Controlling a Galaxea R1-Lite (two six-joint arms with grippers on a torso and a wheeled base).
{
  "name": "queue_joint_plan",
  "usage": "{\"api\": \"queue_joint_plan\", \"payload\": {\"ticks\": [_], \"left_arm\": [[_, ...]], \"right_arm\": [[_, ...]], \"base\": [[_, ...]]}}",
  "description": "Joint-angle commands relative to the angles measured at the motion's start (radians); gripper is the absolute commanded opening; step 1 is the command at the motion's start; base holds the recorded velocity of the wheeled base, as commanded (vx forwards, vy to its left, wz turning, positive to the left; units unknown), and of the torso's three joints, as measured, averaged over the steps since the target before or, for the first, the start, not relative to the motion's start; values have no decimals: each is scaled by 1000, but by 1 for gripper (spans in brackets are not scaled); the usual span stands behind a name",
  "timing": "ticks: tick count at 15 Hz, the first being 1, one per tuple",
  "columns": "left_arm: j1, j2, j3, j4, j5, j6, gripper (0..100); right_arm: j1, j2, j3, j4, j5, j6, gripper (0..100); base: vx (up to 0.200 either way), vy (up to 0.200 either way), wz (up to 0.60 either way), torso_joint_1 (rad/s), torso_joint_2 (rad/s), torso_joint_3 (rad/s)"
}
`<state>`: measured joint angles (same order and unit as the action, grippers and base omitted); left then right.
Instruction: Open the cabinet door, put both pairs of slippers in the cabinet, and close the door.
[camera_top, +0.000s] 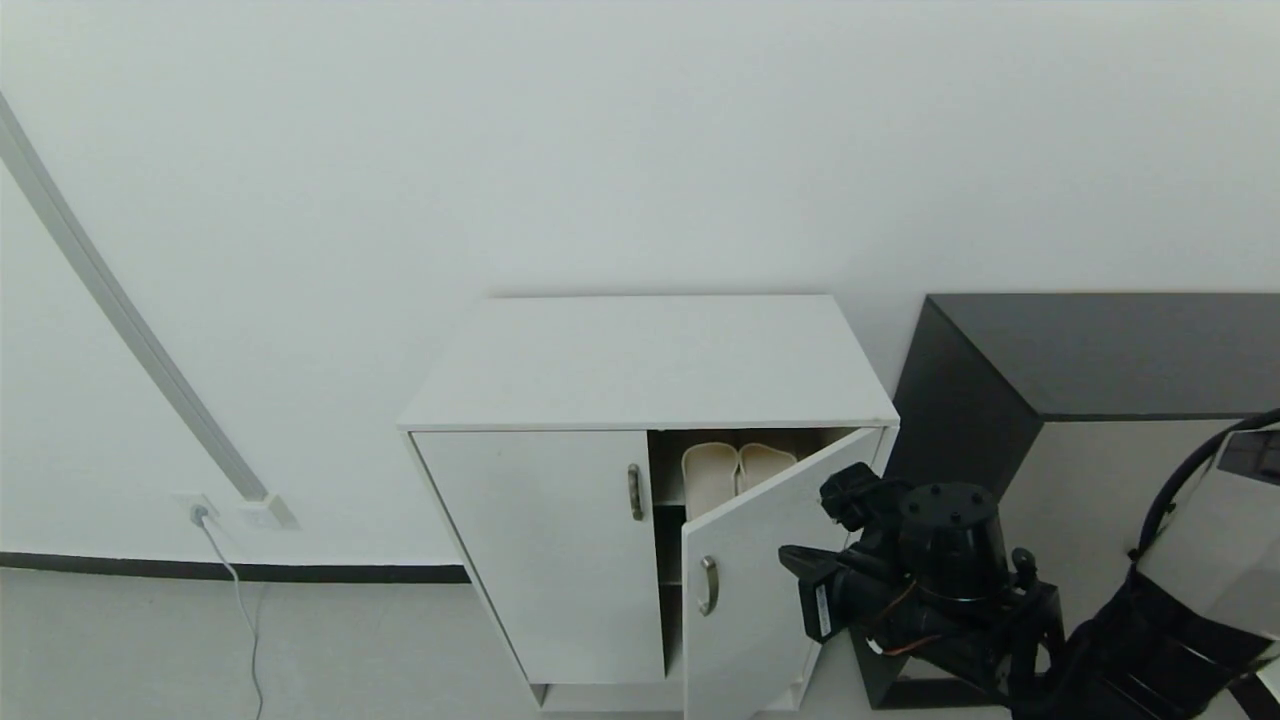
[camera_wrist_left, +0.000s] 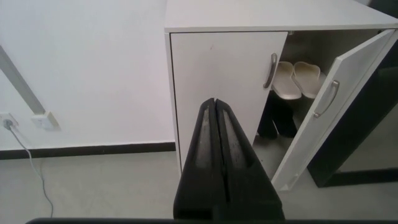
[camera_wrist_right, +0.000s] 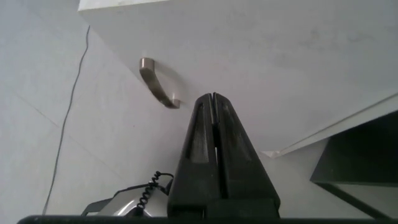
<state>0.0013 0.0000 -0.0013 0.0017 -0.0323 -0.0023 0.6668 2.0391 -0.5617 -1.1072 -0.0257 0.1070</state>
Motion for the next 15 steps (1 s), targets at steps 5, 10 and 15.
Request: {"api": "queue_joint_plan", "payload": {"ticks": [5, 10, 15], "left_arm": [[0, 0, 0, 0, 0, -1, 0], [0, 0, 0, 0, 0, -2, 0], [0, 0, 0, 0, 0, -1, 0]], "right_arm": [[-9, 107, -101, 0, -3, -4, 0], [-27, 170, -181, 4, -5, -6, 0], [-53, 231, -257, 20, -5, -7, 0]], "base": [[0, 0, 0, 0, 0, 0], [0, 0, 0, 0, 0, 0], [0, 0, 0, 0, 0, 0]]}}
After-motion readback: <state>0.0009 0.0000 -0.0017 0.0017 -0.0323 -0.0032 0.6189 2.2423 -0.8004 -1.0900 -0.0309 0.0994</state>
